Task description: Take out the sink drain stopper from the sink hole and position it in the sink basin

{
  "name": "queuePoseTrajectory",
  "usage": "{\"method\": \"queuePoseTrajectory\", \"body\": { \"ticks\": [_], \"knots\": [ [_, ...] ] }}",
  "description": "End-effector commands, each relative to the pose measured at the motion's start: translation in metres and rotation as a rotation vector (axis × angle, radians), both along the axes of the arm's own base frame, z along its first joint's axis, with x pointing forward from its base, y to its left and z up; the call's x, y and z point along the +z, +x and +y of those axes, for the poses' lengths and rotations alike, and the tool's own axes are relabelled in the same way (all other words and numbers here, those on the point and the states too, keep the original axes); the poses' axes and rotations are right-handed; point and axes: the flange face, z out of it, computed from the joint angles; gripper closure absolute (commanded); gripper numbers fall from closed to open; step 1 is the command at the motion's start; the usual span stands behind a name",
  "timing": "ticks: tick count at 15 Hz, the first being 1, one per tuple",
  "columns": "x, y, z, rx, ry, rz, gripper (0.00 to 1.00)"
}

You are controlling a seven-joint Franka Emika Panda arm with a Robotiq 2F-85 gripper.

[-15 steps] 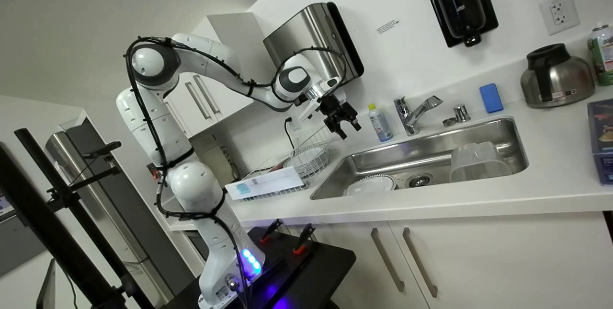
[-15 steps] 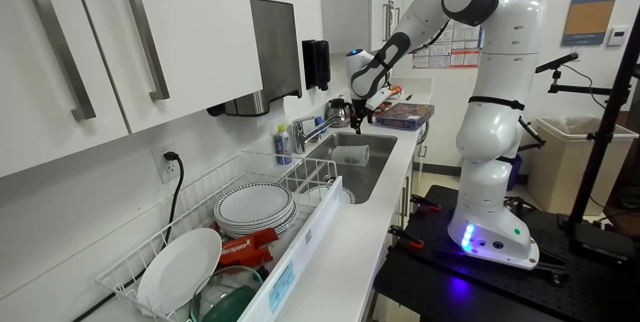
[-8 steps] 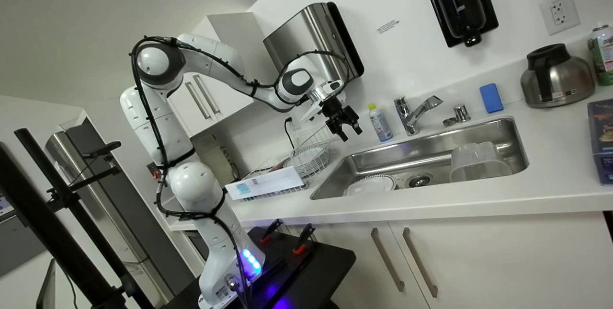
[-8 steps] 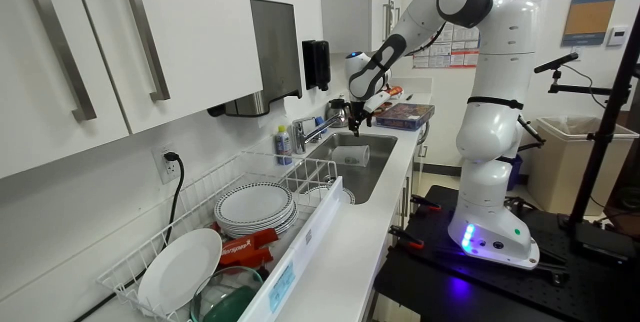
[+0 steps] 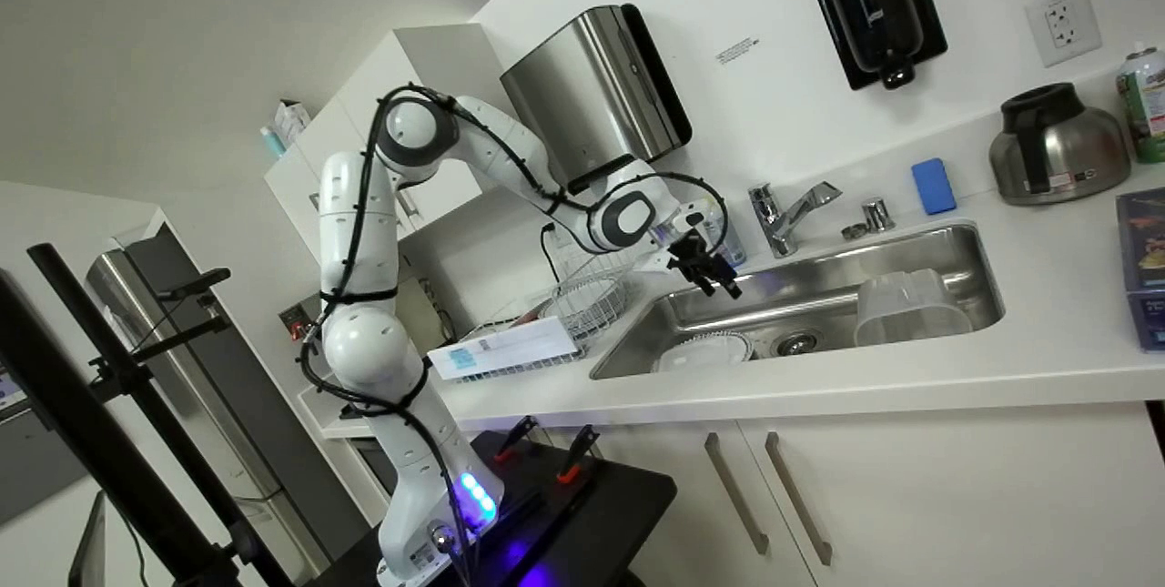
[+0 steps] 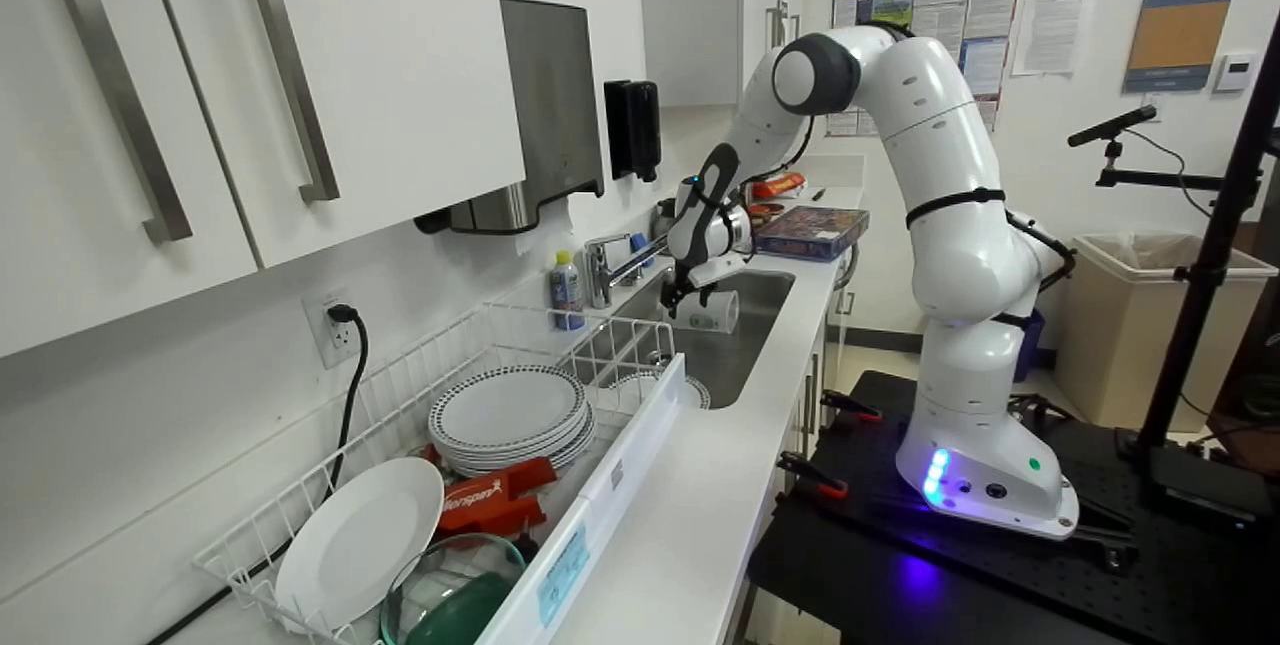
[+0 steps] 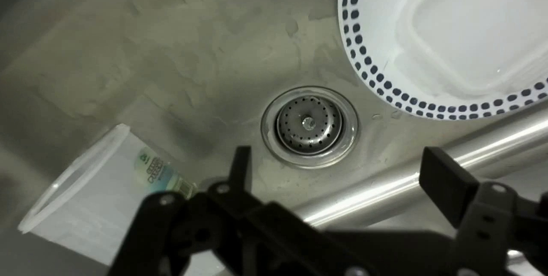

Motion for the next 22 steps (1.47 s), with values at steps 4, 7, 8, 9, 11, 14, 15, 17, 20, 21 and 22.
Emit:
{"method": "queuePoseTrajectory", "body": {
  "ticks": [4, 7, 8, 9, 11, 14, 15, 17, 20, 21, 22],
  "knots": [
    [-0.072, 0.076, -0.023, -0.165, 0.004, -0.074, 0.00],
    [-0.087, 0.096, -0.032, -0.208, 0.017, -0.076, 0.00],
    [-0.091, 0.102, -0.034, -0.217, 0.022, -0.070, 0.03],
    [-0.096, 0.106, -0.036, -0.227, 0.024, -0.060, 0.20],
    [-0.104, 0.113, -0.039, -0.237, 0.022, -0.036, 0.29],
    [-0.117, 0.117, -0.044, -0.257, 0.023, 0.002, 0.47],
    [-0.122, 0.117, -0.045, -0.258, 0.022, 0.016, 0.50],
    [-0.131, 0.117, -0.048, -0.262, 0.020, 0.040, 0.57],
    [-0.143, 0.118, -0.050, -0.269, 0.016, 0.062, 0.52],
    [-0.148, 0.118, -0.051, -0.269, 0.015, 0.068, 0.51],
    [-0.151, 0.118, -0.051, -0.269, 0.014, 0.071, 0.50]
  ]
}}
